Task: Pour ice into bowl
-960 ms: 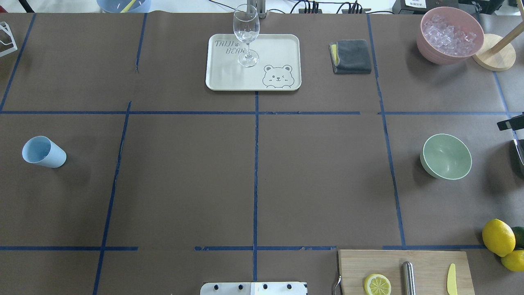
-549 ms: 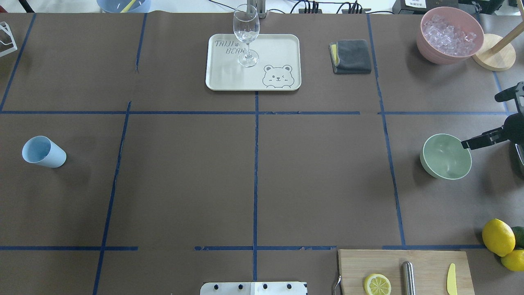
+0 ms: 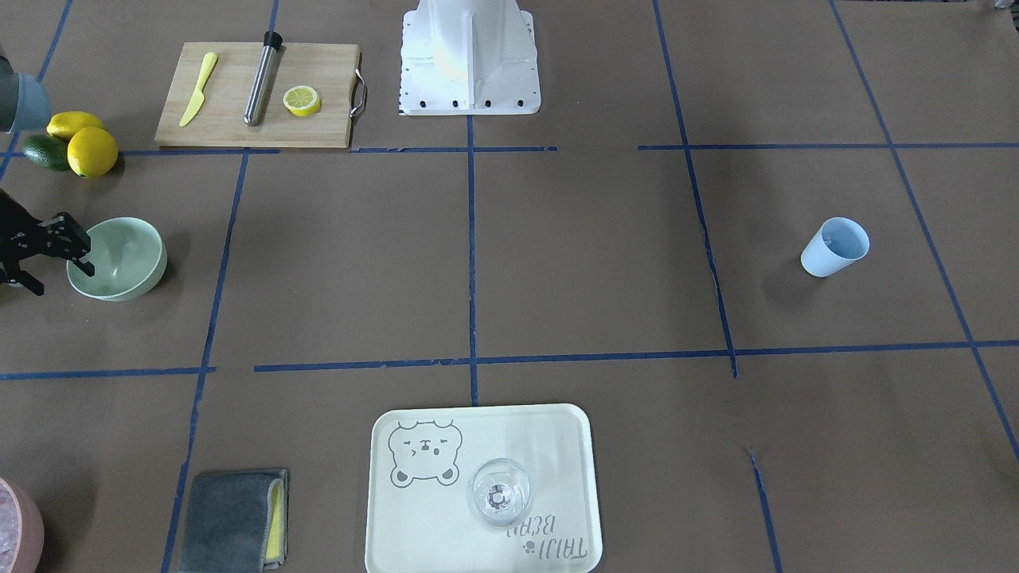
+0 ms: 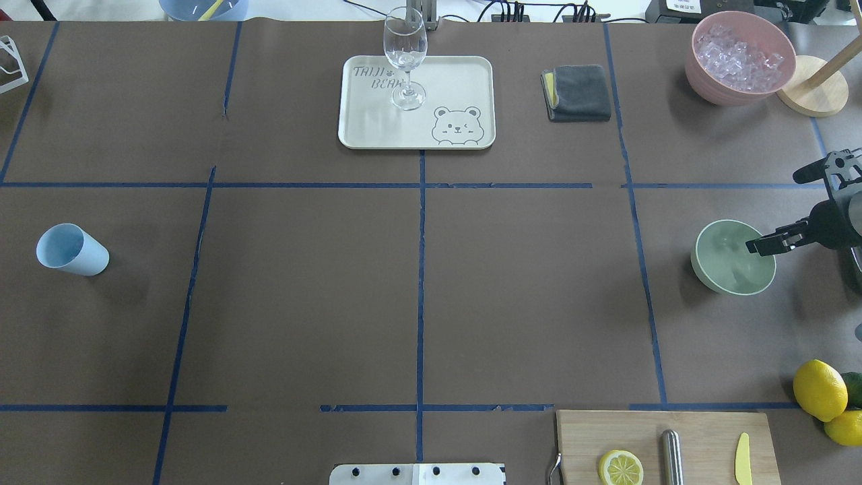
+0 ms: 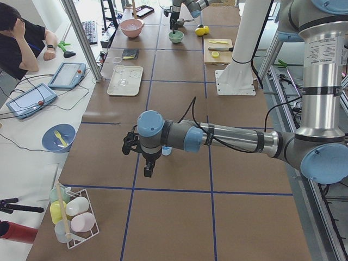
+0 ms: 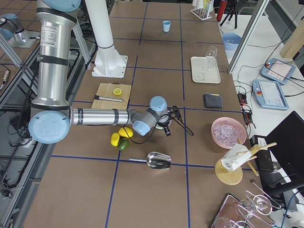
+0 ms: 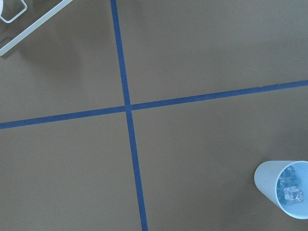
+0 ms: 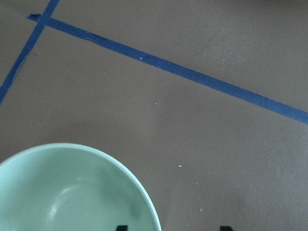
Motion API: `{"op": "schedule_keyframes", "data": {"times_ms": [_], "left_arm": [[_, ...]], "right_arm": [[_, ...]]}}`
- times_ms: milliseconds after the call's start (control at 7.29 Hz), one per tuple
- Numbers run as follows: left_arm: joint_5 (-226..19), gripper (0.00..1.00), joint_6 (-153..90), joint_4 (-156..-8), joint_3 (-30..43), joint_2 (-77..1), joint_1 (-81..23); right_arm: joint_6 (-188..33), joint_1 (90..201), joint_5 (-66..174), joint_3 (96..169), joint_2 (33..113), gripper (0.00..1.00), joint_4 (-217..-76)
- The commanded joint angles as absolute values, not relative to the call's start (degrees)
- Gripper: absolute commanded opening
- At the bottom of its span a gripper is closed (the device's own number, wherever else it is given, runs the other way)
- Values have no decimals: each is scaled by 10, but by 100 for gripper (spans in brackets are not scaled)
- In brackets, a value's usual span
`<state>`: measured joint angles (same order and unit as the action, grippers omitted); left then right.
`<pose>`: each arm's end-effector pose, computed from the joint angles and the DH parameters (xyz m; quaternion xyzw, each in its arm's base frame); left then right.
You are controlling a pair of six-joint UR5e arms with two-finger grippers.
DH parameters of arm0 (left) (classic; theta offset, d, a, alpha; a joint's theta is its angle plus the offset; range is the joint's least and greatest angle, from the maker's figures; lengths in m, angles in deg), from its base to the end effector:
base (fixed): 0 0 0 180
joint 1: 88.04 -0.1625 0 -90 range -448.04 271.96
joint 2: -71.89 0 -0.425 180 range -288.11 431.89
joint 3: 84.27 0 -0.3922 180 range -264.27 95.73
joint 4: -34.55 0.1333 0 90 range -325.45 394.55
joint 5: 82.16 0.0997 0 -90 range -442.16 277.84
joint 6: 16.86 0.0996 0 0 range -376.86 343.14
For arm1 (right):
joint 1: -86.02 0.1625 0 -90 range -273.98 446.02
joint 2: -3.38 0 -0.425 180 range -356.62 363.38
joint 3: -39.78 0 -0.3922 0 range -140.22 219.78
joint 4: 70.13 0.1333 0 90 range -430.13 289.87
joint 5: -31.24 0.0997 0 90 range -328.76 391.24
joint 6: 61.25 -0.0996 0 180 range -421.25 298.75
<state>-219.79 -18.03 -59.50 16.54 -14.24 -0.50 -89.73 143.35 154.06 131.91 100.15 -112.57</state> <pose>-0.0394 -0.4734 0.5860 0.0748 0.4045 0.0489 0.9102 -0.1874 -0.4392 0.6097 0.1684 -0.4049 -0.1359 0.8884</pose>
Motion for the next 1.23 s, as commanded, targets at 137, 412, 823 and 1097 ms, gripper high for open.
{"op": "schedule_keyframes", "data": {"times_ms": [137, 412, 823, 1097], "left_arm": [[-2198, 100, -180, -595, 165, -142, -5], [-2198, 100, -180, -595, 165, -142, -5], [-2198, 100, -180, -595, 166, -142, -6], [-2198, 100, -180, -595, 166, -142, -6]], "right_arm": [[-929, 1433, 1545, 1325, 1005, 0, -1124], [-948, 1432, 1545, 1348, 1002, 0, -1129], [-1108, 1390, 1537, 1378, 911, 0, -1133], [-1228, 1316, 1488, 1375, 808, 0, -1142]]}}
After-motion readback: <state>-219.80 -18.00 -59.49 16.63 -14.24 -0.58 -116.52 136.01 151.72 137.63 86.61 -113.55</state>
